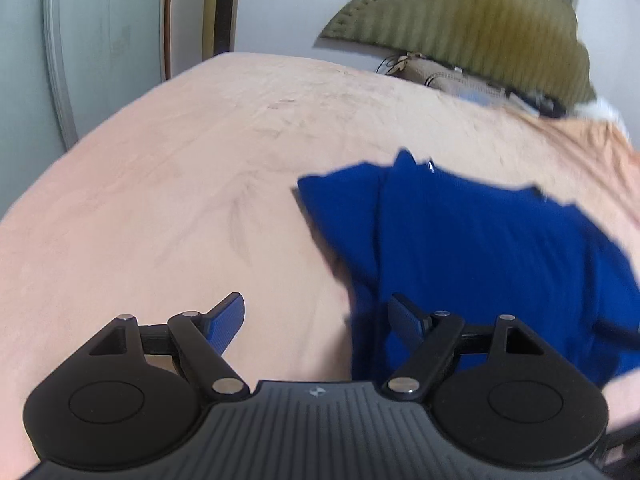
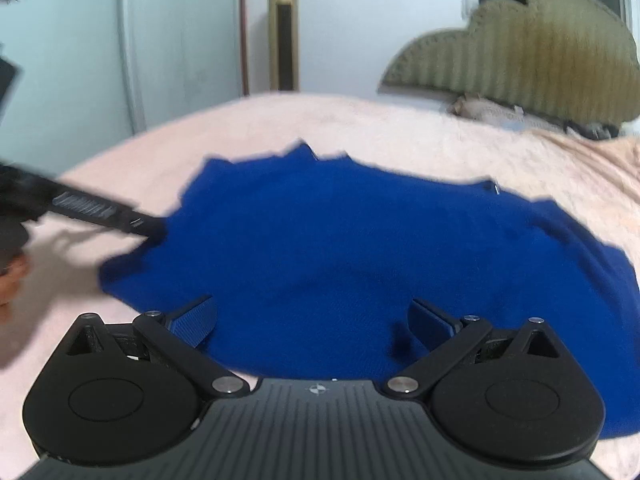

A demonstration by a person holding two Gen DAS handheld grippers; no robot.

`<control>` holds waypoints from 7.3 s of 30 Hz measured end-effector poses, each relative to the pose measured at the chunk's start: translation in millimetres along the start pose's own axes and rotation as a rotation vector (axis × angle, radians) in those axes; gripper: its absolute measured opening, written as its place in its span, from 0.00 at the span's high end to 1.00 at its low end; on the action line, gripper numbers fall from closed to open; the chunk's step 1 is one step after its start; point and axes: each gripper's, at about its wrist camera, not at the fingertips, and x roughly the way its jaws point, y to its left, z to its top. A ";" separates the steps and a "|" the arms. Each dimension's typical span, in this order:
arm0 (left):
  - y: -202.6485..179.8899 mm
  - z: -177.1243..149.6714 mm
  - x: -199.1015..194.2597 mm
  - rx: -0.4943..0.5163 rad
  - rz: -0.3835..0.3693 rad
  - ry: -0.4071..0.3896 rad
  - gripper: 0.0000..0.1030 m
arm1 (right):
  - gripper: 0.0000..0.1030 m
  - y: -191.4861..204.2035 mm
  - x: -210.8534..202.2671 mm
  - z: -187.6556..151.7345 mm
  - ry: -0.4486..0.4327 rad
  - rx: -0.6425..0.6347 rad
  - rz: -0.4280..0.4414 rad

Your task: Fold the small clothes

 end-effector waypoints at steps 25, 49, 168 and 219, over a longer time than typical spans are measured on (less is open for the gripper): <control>-0.2 81.4 131.5 -0.239 -0.568 0.178 0.02 | 0.03 113.6 72.6 13.5 -0.082 -0.549 -0.249; -103.2 107.6 83.9 0.080 -0.118 0.085 0.89 | 0.93 65.1 18.2 24.1 -0.195 -0.392 -0.095; -217.9 -16.4 23.2 0.251 -0.193 0.041 0.19 | 0.31 -242.0 -60.9 -78.8 -0.153 0.701 -0.128; -232.0 -66.4 -2.6 0.442 -0.049 -0.001 0.28 | 0.60 -139.7 -74.2 -55.4 -0.082 0.422 -0.159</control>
